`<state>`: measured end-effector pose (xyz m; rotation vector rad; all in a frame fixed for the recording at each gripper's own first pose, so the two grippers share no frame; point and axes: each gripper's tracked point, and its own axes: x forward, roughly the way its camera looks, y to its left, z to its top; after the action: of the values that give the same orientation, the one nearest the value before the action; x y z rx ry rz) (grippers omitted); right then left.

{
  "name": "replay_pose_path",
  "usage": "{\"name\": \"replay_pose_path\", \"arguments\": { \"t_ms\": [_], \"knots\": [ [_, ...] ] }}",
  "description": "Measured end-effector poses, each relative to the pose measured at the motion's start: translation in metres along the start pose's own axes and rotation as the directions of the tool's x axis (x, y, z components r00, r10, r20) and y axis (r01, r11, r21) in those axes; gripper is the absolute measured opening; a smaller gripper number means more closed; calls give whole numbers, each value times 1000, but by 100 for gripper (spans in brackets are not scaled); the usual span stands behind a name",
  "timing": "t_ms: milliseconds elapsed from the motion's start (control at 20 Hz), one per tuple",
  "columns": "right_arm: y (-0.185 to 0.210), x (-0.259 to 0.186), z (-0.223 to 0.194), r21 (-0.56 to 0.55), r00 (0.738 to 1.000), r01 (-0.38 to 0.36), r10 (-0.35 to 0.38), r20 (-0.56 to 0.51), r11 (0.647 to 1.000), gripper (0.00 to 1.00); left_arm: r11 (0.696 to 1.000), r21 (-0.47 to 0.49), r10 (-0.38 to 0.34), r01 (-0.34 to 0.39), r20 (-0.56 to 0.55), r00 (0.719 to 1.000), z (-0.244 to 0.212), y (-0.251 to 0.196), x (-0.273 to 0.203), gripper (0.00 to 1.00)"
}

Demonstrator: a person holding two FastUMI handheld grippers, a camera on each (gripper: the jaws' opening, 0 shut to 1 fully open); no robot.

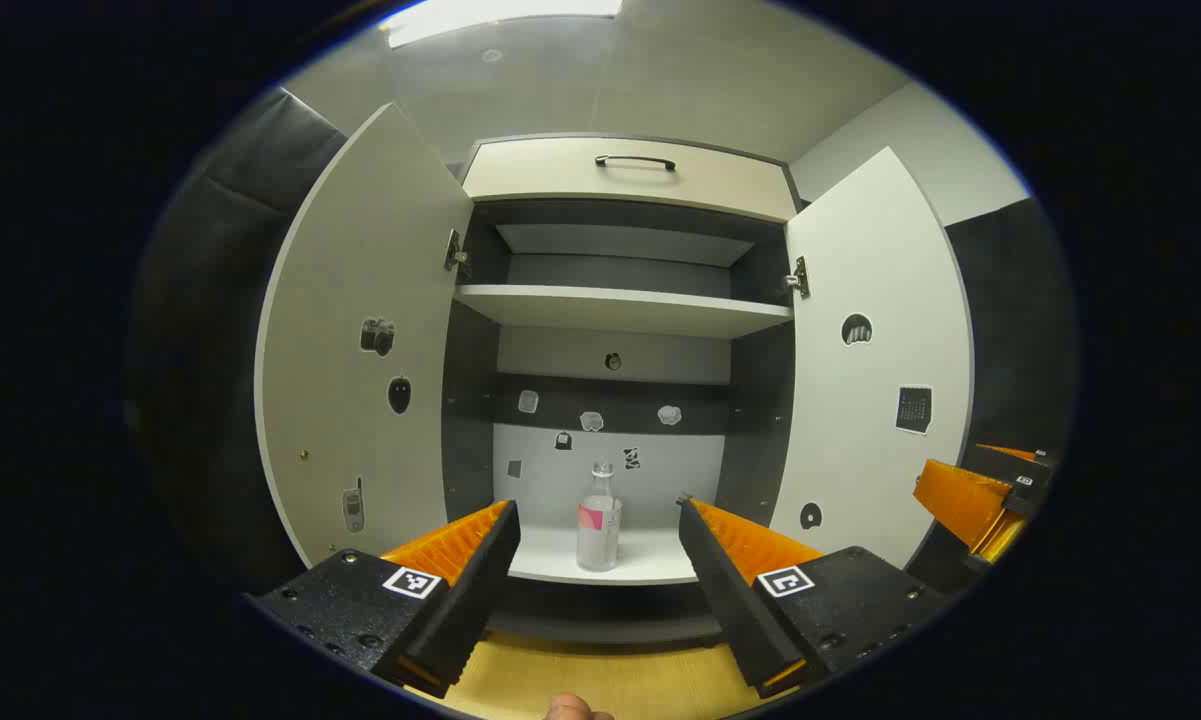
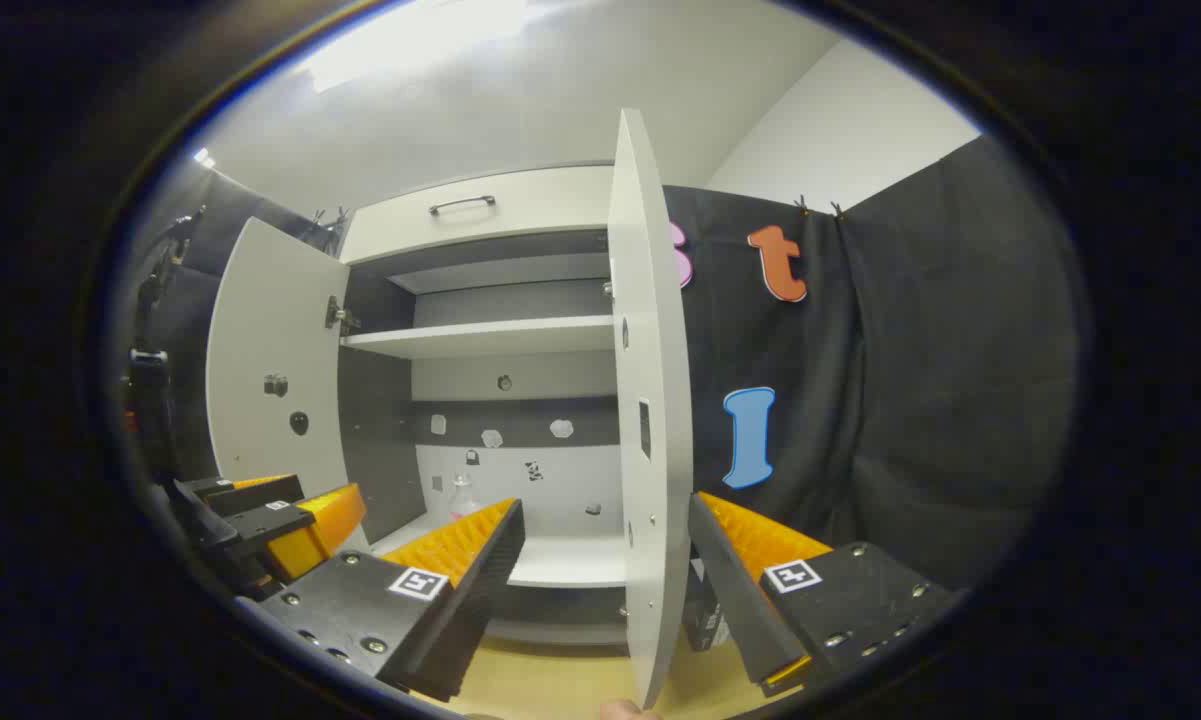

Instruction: Grasp the bottle in the cabinet with the left hand and place it on the coaster, then close the right door with the right hand and the left door with the left hand.

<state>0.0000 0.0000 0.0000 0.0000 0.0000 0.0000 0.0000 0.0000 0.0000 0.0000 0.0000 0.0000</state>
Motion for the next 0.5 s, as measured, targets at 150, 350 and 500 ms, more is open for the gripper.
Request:
{"name": "replay_pose_path", "arguments": {
  "t_ms": [150,350,500],
  "knots": [
    [0,-1,-1,-1,1000,4,-4,-2,1000,99,1000,-2,-5,5,-5,1000,-1,-1,2,99],
    [3,-1,-4,-10,1000,4,-4,-10,1000,99,1000,-9,-16,16,-13,1000,-4,-1,4,99],
    [3,-1,-3,-10,1000,5,-5,-12,1000,95,1000,-10,-20,20,-17,1000,-5,-1,4,99]
  ]
}}
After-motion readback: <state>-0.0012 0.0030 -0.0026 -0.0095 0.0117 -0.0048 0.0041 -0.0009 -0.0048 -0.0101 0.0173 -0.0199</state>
